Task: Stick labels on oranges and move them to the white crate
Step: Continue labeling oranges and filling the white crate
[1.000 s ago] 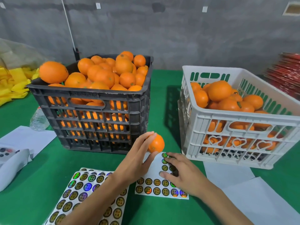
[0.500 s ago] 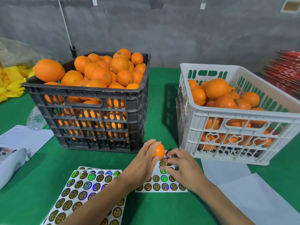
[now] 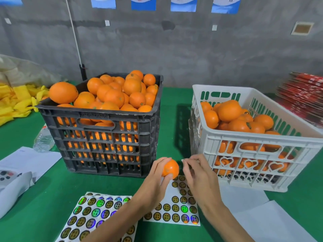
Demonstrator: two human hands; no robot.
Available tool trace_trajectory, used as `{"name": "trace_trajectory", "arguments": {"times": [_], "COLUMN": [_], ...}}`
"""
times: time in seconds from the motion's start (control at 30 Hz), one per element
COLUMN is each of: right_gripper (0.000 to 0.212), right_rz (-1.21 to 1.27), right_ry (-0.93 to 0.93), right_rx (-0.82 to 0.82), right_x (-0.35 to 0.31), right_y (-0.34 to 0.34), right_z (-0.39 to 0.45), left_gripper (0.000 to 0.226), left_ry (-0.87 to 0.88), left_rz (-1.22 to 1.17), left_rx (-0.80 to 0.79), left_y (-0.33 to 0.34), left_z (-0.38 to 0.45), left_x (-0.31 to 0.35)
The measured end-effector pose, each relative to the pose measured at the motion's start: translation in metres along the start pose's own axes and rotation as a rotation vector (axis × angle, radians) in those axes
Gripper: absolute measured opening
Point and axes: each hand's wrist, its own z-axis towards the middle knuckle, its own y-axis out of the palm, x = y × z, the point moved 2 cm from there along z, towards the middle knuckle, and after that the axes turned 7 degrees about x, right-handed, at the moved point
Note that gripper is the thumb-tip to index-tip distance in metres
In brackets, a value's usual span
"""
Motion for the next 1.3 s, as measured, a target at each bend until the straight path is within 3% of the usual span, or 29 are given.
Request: {"name": "trace_trajectory", "arguments": {"times": [0.13, 0.23, 0.3, 0.37, 0.43, 0.5, 0.57, 0.6, 0.67, 0.7, 0.8, 0.9, 1.07, 1.2, 1.3], "right_gripper": [0.021, 0.052, 0.067, 0.074, 0.074, 0.069, 0.056, 0.048, 0.041, 0.039, 0.032, 0.023, 0.019, 0.025, 0.047], "right_rz": [0.022, 0.015, 0.141, 0.250, 0.190, 0.058, -0.115, -0.186, -0.246, -0.258, -0.248, -0.143, 0.057, 0.280, 0.472], "right_ry": [-0.114, -0.073, 0.006, 0.072, 0.095, 0.083, 0.048, 0.039, 0.055, 0.071, 0.073, -0.020, -0.135, -0.121, -0.095], "right_rx": [0.039, 0.061, 0.057, 0.128, 0.200, 0.191, 0.163, 0.158, 0.150, 0.151, 0.221, 0.308, 0.322, 0.207, 0.034], "right_x": [-0.028, -0.051, -0.065, -0.070, -0.065, -0.053, -0.038, -0.030, -0.015, -0.009, -0.005, -0.014, -0.032, -0.055, -0.071], "right_y": [-0.023, -0.047, -0.060, -0.071, -0.082, -0.089, -0.091, -0.093, -0.095, -0.095, -0.092, -0.084, -0.067, -0.051, -0.041], "right_z": [0.025, 0.052, 0.074, 0.104, 0.138, 0.165, 0.180, 0.185, 0.193, 0.196, 0.193, 0.177, 0.156, 0.153, 0.146], "left_gripper": [0.044, 0.048, 0.052, 0.061, 0.072, 0.071, 0.061, 0.056, 0.058, 0.065, 0.072, 0.048, 0.039, 0.051, 0.046], "left_ry": [0.087, 0.188, 0.254, 0.349, 0.426, 0.433, 0.250, 0.045, -0.379, -0.511, -0.614, -0.614, -0.549, -0.250, -0.026], "left_rz": [-0.136, -0.087, -0.077, -0.086, -0.050, 0.117, 0.460, 0.655, 0.926, 0.955, 0.879, 0.828, 0.697, 0.473, 0.056], "left_rx": [0.109, 0.256, 0.337, 0.290, 0.182, 0.198, 0.265, 0.240, 0.030, -0.093, -0.205, -0.128, 0.039, 0.381, 0.566], "left_y": [-0.022, -0.048, -0.064, -0.076, -0.091, -0.113, -0.146, -0.163, -0.192, -0.202, -0.221, -0.240, -0.262, -0.249, -0.210], "left_z": [0.023, 0.052, 0.073, 0.097, 0.119, 0.140, 0.159, 0.165, 0.164, 0.161, 0.156, 0.156, 0.148, 0.139, 0.124], "left_x": [0.041, 0.078, 0.105, 0.130, 0.145, 0.145, 0.132, 0.122, 0.102, 0.094, 0.087, 0.086, 0.093, 0.117, 0.145]}}
